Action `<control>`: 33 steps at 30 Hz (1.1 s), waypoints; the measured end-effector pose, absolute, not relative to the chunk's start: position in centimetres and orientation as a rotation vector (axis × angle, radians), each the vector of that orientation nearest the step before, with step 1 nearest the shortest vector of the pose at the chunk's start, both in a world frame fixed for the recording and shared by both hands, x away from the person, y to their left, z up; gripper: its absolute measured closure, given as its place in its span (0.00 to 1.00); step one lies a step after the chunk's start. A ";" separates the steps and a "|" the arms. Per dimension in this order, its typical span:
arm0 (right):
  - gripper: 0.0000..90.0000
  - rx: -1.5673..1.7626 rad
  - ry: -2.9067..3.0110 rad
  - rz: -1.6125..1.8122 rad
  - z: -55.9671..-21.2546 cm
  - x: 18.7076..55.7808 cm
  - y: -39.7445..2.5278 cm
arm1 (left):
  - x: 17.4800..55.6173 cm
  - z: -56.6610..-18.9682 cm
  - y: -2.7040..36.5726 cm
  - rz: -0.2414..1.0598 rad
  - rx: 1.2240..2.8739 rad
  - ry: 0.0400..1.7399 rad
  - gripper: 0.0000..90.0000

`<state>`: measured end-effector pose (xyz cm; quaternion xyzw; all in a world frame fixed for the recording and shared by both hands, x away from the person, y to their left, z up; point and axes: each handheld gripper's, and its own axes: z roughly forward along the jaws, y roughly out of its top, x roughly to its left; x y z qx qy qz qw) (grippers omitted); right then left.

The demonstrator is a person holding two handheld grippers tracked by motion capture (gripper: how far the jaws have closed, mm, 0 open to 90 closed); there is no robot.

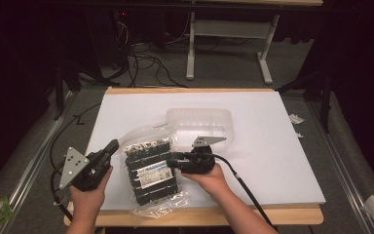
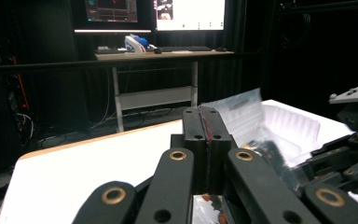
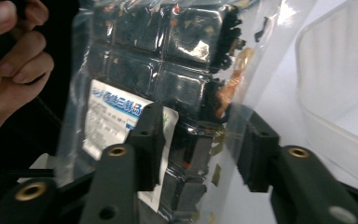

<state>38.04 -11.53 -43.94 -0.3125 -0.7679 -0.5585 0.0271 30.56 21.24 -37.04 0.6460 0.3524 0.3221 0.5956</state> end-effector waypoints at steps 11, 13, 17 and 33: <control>0.83 -0.950 -2.331 -1.844 -42.3 36.3 -14.6 | 30.6 -35.8 19.1 0.750 1.510 0.762 1.00; 0.84 -0.953 -2.342 -1.873 -41.8 36.0 -15.2 | 30.8 -35.5 18.7 0.740 1.503 0.761 1.00; 0.85 -0.957 -2.370 -1.905 -41.0 35.5 -16.2 | 31.4 -35.2 17.7 0.725 1.507 0.754 1.00; 1.00 -0.957 -2.466 -2.007 -41.4 33.4 -18.3 | 33.6 -37.0 19.0 0.611 1.442 0.913 0.73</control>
